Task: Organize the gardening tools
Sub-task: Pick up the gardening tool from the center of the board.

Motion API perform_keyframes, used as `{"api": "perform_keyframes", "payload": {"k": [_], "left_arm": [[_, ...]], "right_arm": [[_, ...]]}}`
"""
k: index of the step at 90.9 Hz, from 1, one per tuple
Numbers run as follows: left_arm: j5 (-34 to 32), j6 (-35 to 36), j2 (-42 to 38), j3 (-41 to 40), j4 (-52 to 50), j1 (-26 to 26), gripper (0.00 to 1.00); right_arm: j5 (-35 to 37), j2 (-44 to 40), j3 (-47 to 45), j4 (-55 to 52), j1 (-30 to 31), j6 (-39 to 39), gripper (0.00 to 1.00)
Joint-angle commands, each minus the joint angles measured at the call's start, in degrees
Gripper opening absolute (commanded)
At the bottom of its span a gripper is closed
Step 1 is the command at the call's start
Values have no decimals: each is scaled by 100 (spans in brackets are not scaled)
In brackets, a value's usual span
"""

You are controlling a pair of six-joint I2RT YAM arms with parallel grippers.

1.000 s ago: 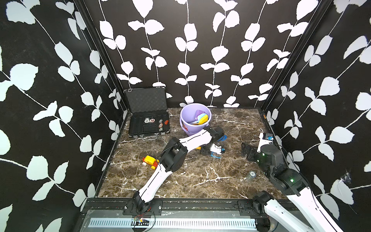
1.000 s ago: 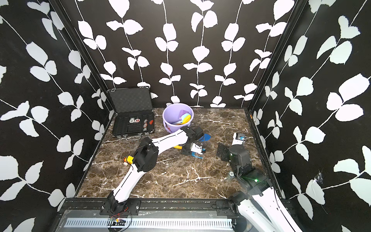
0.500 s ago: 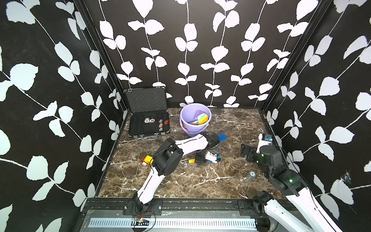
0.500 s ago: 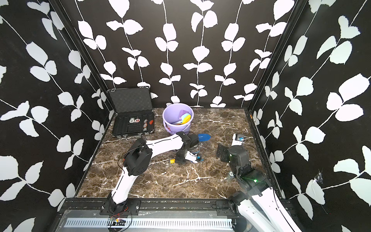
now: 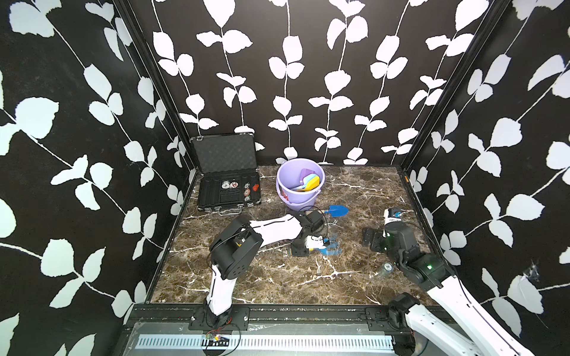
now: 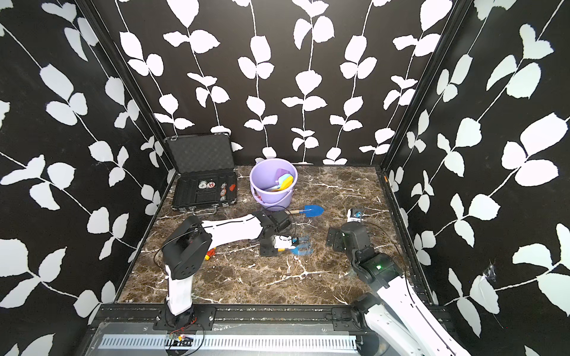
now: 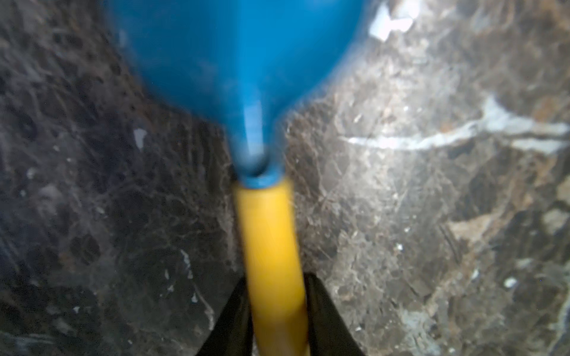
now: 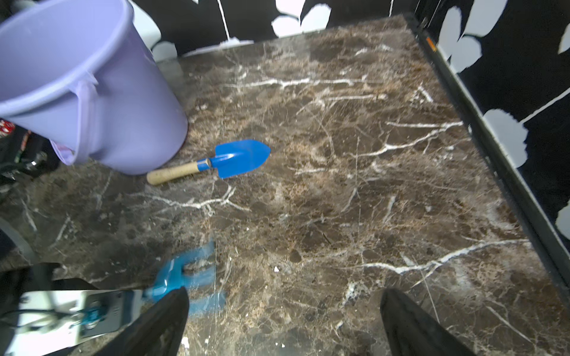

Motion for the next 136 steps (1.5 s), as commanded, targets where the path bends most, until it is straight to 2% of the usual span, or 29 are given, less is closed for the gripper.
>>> {"api": "perform_keyframes", "payload": {"k": [1,7,24,51,63,84,114,136], "left_arm": [[-105,-371,-153,-607,683,59,12],[-249,-528,-212,-821,997,58,0],[-850,-1063,-403,-999,1325,40,0],[-1030,-2420,-1113,-1705,2703,-27,0],[-1193,-2698,-1353,-2152,3451,-214,0],[-1273,-3024,-1642,-2765,4517,-327,0],[-1003,-3298,-2247,-3542,5817,-329,0],[-577,-3531,-2429,-3794,6452,-329,0]], "right_arm": [[-170,35,-98,361,-19,85,99],[-288,121,-141,447,-19,114,99],[-734,399,-492,1014,-22,225,94],[-1872,1147,-770,2485,-18,289,90],[-2448,1524,-892,3351,-14,410,88],[-2752,2133,-882,4166,11,622,88],[-2943,2648,-804,4764,39,733,88],[-3355,3074,-697,5429,145,812,82]]}}
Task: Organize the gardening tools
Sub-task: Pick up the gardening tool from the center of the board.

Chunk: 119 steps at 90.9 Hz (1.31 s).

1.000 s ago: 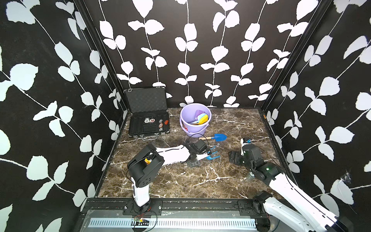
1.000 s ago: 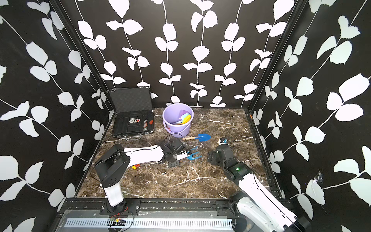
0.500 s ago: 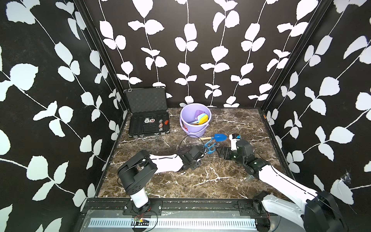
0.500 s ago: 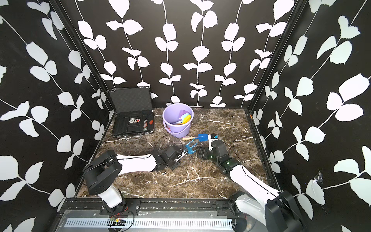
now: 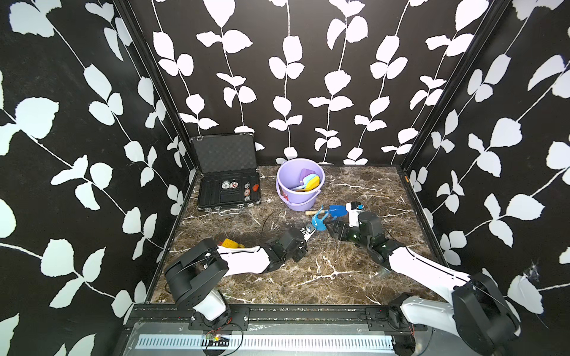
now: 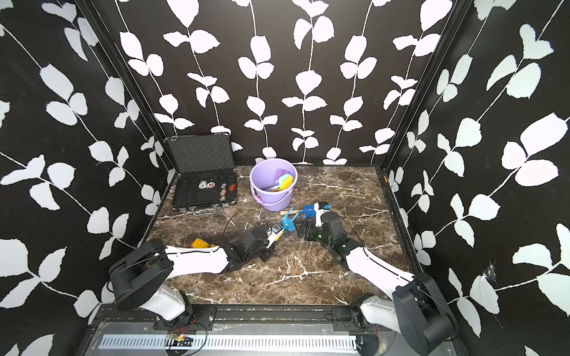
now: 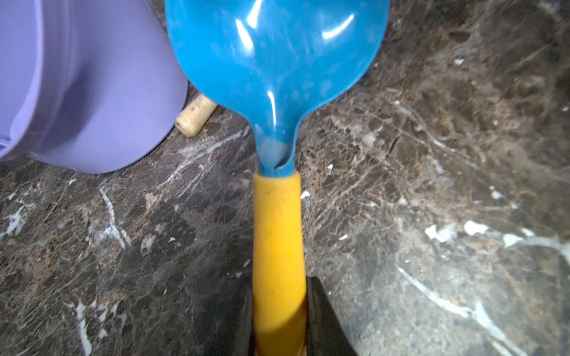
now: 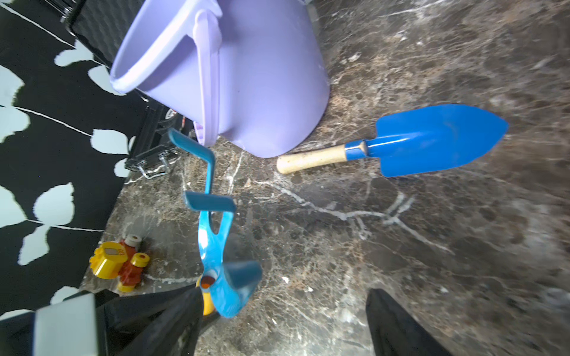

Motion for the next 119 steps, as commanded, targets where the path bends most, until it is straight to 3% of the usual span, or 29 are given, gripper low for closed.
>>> {"api": "perform_keyframes", "payload": {"k": [1,12,21,34,45,55,76,84,93,102,109,119], "left_arm": [[315,-210,-238,-122,616,-16,0],[407,-286,-262,-125,728,-16,0],[494,-328,-275,-176,862,-18,0],[577,-348,-304,-287,1061,-16,0],[631,-346,-332,-317,1134,-20,0],[697,-361,-330,-331,1254,-19,0],[575,-449,-321,-375,1457,-16,0],[512,-490,-413,-456,1525,-16,18],[432,-530,-582,-562,1585,-15,61],[307,-575,-867,-679,1560,-15,91],[163,-625,-1149,-791,1512,-15,98],[-103,-707,-1570,-1005,1515,-15,99]], "right_arm": [[-304,163,149,687,81,91,82],[-521,329,220,1013,131,161,79],[-662,458,305,1211,165,207,70],[-756,576,404,1333,173,237,68],[-798,625,476,1400,198,239,49],[-830,681,532,1424,221,215,46],[-943,735,796,1264,282,14,2],[-875,718,950,1021,316,-140,0],[-750,691,1188,650,375,-400,0],[-535,621,1489,181,431,-711,0],[-283,536,1786,-278,487,-1003,0],[183,414,2288,-955,572,-1451,0]]}}
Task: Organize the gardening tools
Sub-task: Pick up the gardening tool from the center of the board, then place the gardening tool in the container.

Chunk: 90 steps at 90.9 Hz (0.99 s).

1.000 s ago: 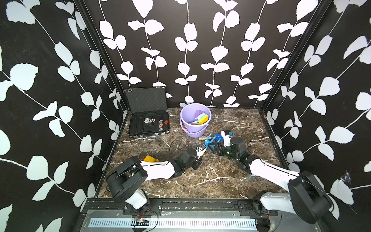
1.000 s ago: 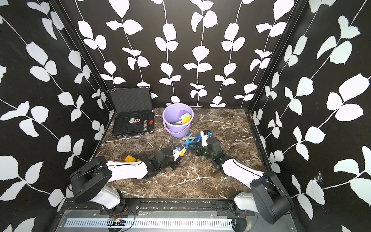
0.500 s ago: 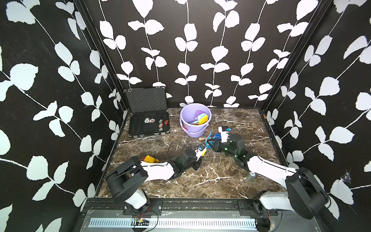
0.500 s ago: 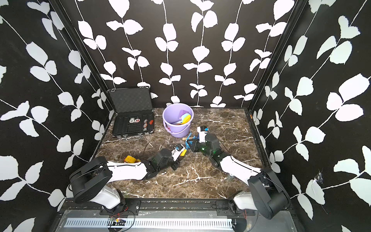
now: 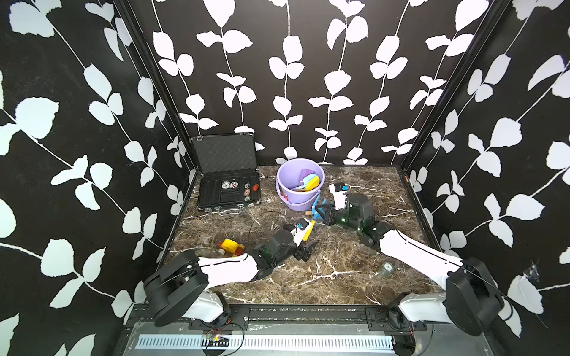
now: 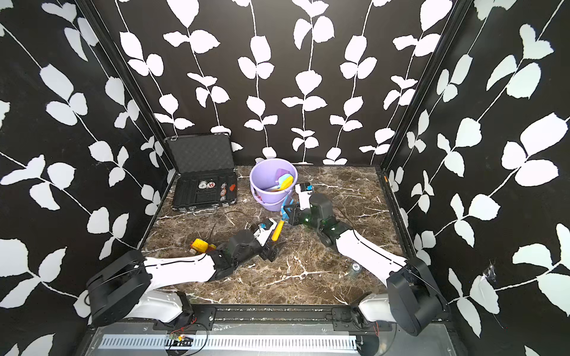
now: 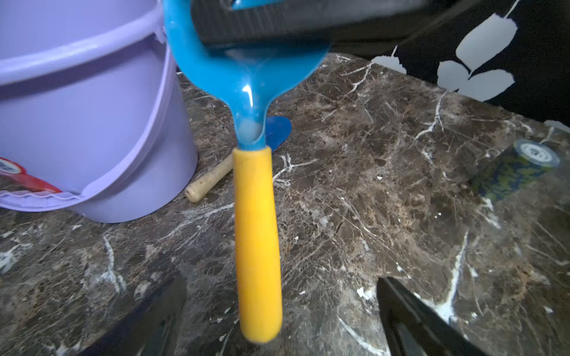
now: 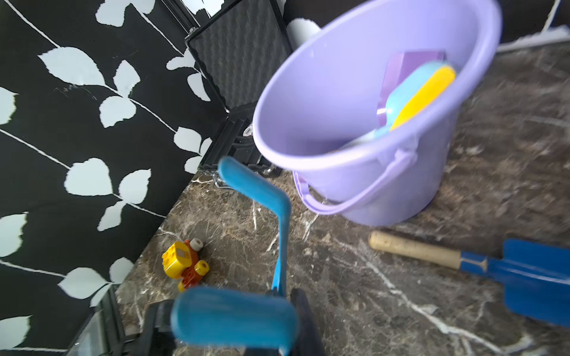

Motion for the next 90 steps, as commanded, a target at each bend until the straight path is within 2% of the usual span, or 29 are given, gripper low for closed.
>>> {"api": "perform_keyframes", "payload": {"k": [1,23,42,70,90], "left_arm": [[-396,-104,-458,-245,143,-15,99],[-1180,-239,-1234,-641,64,-15,99],[-1675,-346,-1631,-906,72,-15,99],[-1920,-423,-1761,-987,-43,-15,99],[-2010,-451,-1847,-1027,-61,-15,99]], "right_arm": [[603,-266,507,-694,109,-657,0],[1315,-330,1604,-1534,234,-1411,0],[1496,-24,2484,-1439,280,-1897,0],[1642,1244,3810,-692,309,-2558,0],[1813,2498,4852,-725,309,-2762,0]]}}
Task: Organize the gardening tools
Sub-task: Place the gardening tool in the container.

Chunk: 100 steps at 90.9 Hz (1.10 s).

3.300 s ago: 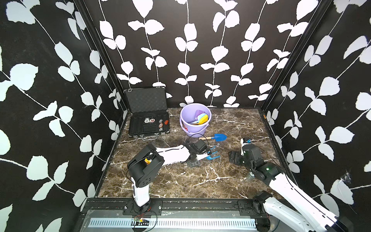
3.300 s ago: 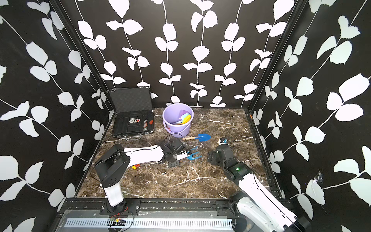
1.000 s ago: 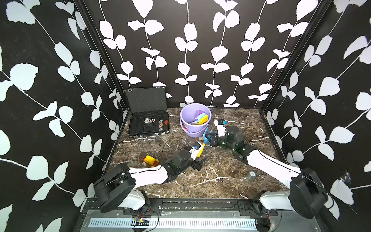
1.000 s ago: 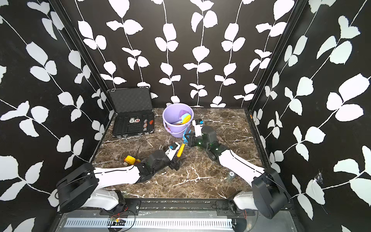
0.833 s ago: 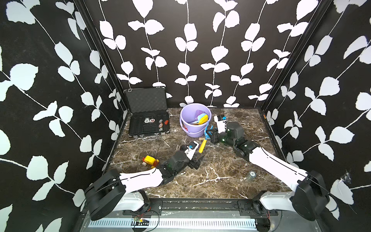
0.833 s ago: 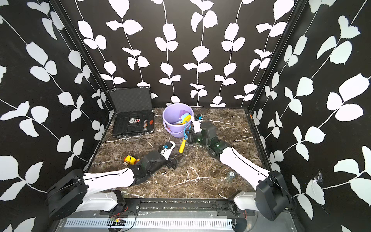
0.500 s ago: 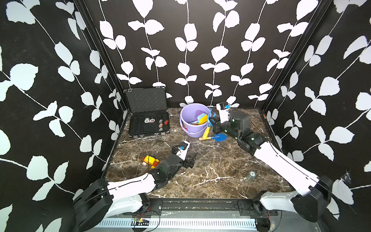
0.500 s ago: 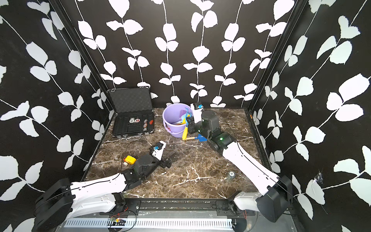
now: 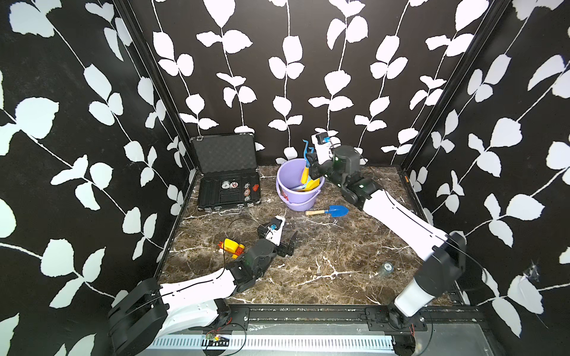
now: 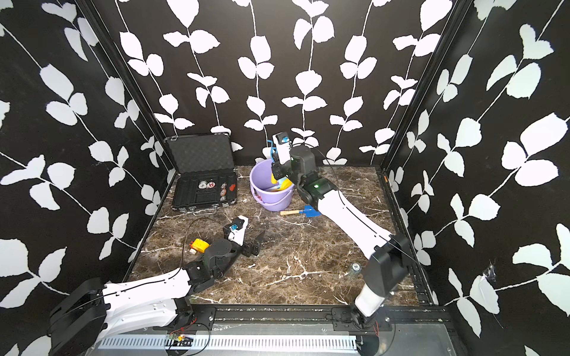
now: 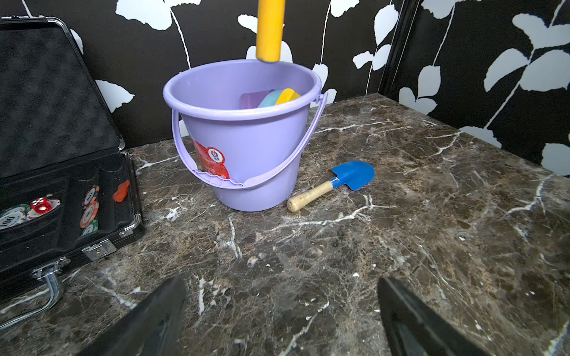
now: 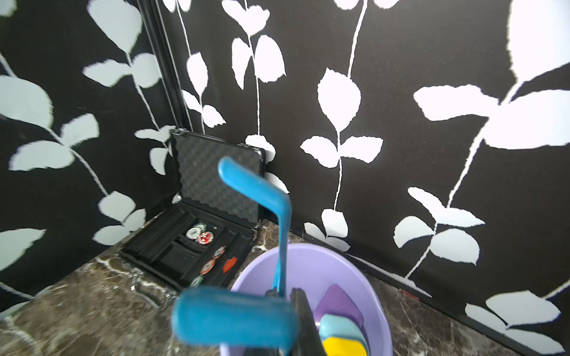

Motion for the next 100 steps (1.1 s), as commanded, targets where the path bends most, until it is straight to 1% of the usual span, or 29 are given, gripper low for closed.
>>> {"api": "perform_keyframes", "payload": {"k": [1,18,29,43,62,73,90,96,100], "left_arm": [[-156,-59,-155,-113,-27,-15,99],[-143,-33,-269,-144,-64,-15,99],[-159,-36,-339,-186,-98,-15,99],[-164,-35,-401,-230,-107,-17,99],[-156,-46,-378,-215,-127,-15,99],[-113,-41,-327,-195,-107,-15,99],[-69,-52,-190,-106,-151,-15,99],[-60,-50,-122,-59,-174,-15,99],[-50,-50,-94,-29,-191,-15,99]], "right_arm": [[179,418,472,292,36,-209,0],[208,1211,951,244,-18,-256,0],[190,1568,1142,112,-67,-208,0],[42,1806,939,243,-156,-2,0],[-154,1902,482,417,-281,247,0],[-244,1871,192,551,-351,433,9],[-450,1779,-201,727,-438,601,18],[-482,1750,-265,740,-456,622,24],[-517,1747,-269,703,-460,631,30]]}}
